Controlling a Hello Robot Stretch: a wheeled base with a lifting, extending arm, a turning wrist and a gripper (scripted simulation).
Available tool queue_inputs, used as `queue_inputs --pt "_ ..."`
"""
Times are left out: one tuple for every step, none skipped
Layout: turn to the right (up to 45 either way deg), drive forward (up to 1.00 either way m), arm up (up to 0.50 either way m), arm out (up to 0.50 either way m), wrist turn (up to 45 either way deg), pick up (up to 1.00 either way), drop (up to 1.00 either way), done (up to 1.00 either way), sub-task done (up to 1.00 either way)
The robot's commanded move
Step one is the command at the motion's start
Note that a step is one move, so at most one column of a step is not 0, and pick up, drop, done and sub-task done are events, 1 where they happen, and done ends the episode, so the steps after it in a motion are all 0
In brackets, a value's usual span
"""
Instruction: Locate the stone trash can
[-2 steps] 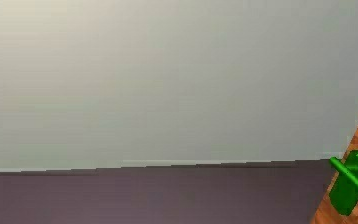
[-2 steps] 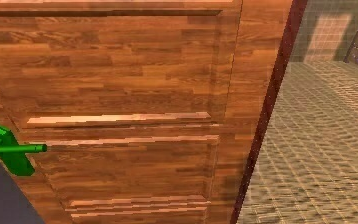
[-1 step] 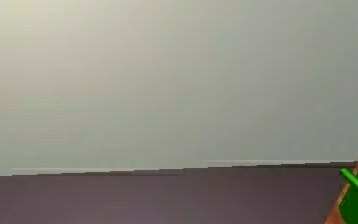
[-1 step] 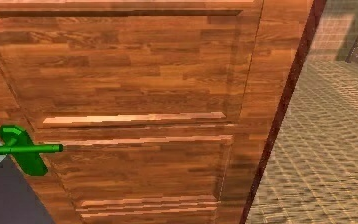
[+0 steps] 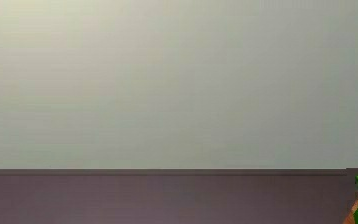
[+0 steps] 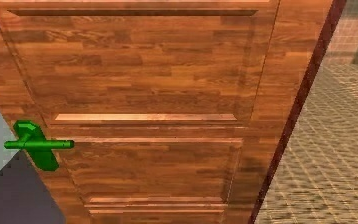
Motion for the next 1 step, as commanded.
queue_inputs --pt "0.0 0.85 0.00 0.00 0.0 0.00 0.00 0.00 0.00"
